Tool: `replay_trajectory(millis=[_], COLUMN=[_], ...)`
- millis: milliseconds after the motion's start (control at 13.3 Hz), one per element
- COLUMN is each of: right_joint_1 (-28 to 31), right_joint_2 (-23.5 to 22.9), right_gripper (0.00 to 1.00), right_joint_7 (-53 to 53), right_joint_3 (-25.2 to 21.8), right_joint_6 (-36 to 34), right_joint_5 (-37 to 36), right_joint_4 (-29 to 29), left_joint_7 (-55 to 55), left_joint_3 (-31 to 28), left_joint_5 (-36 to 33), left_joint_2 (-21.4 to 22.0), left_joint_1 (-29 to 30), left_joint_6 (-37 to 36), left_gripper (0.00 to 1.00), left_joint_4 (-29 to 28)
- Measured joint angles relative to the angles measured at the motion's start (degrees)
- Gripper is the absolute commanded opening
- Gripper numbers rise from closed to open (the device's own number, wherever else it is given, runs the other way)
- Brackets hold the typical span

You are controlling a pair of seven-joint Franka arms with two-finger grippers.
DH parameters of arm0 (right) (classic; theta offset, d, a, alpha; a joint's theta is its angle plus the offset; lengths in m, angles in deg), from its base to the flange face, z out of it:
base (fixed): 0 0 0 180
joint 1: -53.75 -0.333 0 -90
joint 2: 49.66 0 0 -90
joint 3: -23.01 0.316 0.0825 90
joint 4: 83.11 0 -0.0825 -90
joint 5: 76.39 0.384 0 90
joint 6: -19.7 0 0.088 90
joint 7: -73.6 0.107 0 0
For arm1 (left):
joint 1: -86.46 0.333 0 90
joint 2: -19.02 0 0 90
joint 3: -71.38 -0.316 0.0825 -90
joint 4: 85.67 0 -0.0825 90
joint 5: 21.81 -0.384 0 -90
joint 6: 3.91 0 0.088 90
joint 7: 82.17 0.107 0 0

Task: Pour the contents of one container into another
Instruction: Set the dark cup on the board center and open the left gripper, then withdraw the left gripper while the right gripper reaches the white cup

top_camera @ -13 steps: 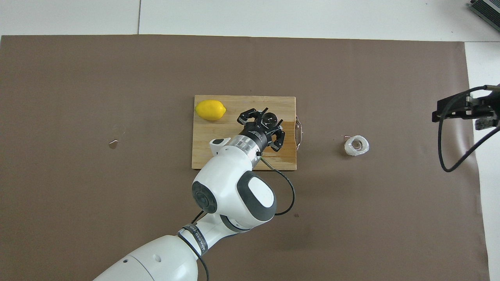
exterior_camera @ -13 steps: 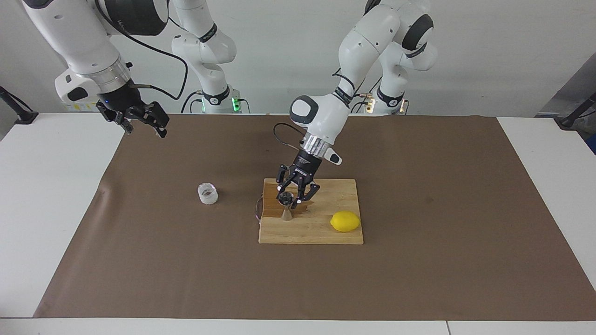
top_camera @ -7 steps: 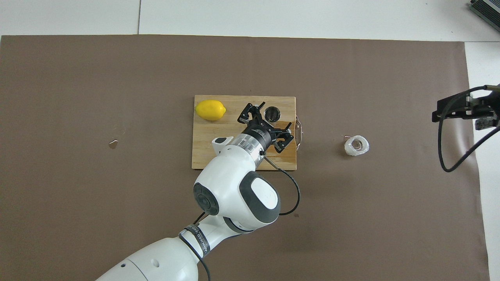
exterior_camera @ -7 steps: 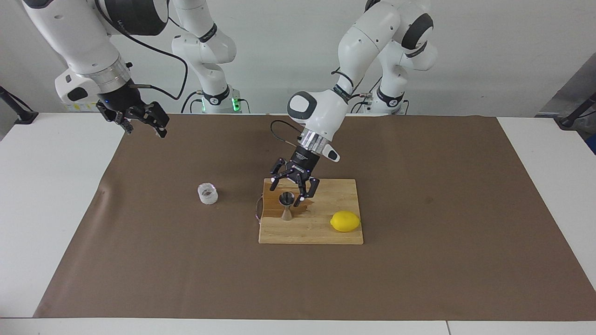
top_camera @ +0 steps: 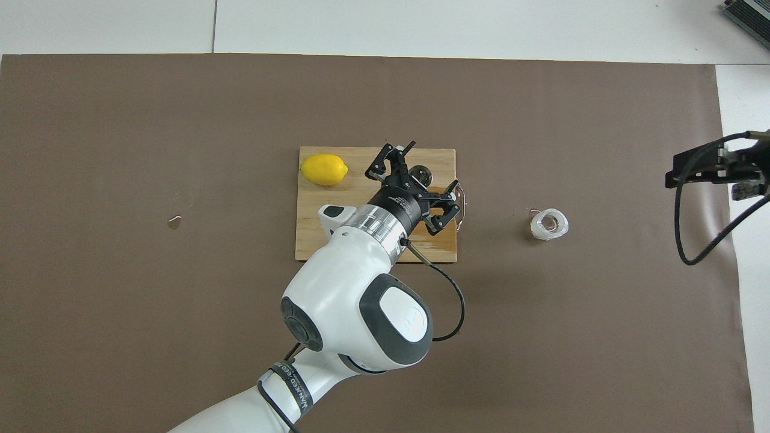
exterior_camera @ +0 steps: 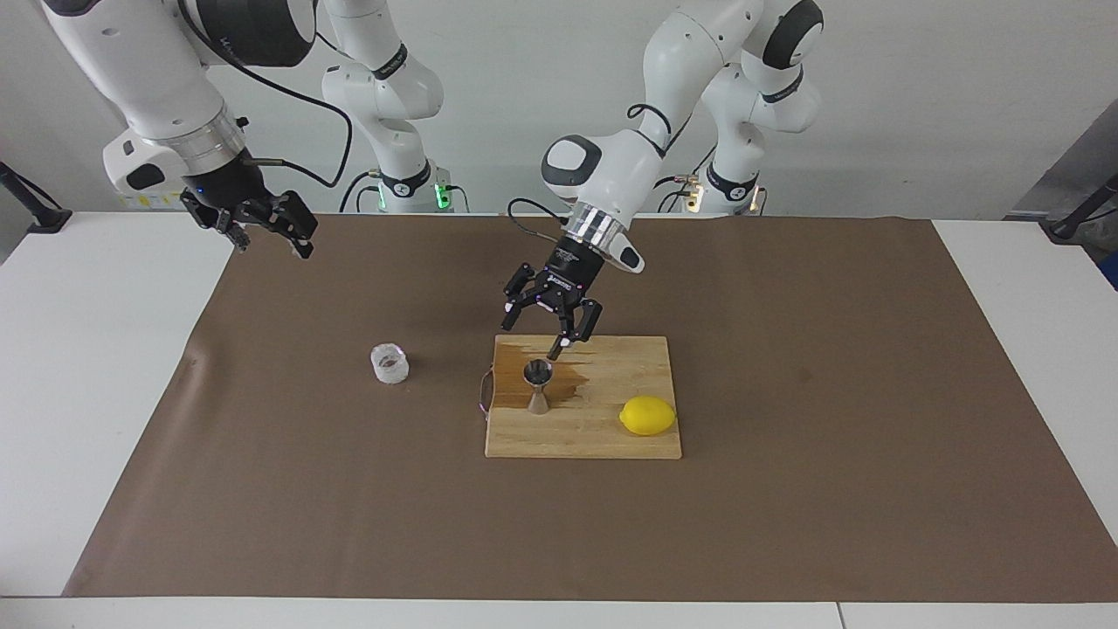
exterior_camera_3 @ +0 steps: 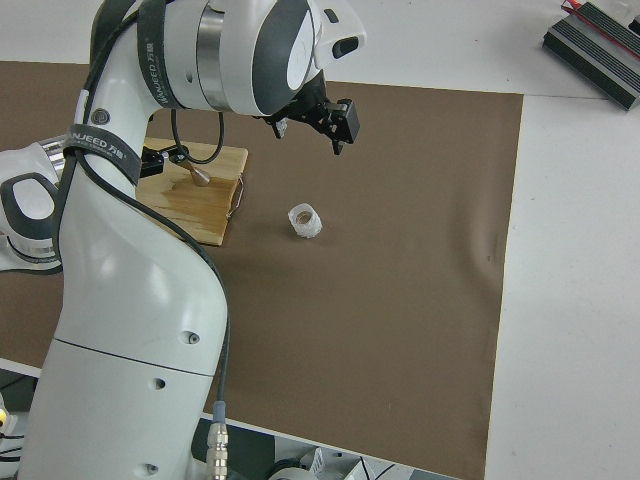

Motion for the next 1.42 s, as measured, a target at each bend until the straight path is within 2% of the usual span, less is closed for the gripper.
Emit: replay_trajectory(millis=[375, 599, 749, 974, 1124, 1424], right_joint_1=[-0.17, -0.56, -0.05, 1.19, 2.63, 4.79], right_joint_2=[0.01, 0.37, 1.03, 3.65, 5.04, 5.0], right_gripper=[1.0, 1.0, 1.0, 1.0, 1.0, 1.0], right_joint_7=[-0.41, -9.47, -20.83, -38.84, -51.94, -71.69], right_joint_3=[0.09, 0.34, 0.24, 0.14, 0.06, -0.12], right_joint_6=[0.0, -0.34, -0.16, 4.71, 9.41, 18.07], right_joint_5=[0.03, 0.04, 0.04, 1.28, 2.92, 8.48], right_joint_4=[0.0, -0.43, -2.06, -9.01, -14.5, -21.98], left_joint_7=[10.18, 12.48, 12.64, 12.77, 12.78, 13.03], left_joint_3=[-0.32, -0.34, -0.47, -0.63, -0.66, -0.71], left_joint_5=[-0.2, -5.91, -14.13, -33.04, -43.19, -59.51], left_joint_2=[2.32, 3.64, 4.42, 6.44, 8.49, 11.15], left_joint_1=[8.63, 11.23, 13.73, 19.3, 21.61, 24.17], left_joint_6=[-17.23, -24.84, -33.41, -48.89, -55.48, -66.07], left_gripper=[1.0, 1.0, 1.0, 1.0, 1.0, 1.0], left_joint_4=[0.0, -0.66, -1.02, -1.0, -0.9, 1.37])
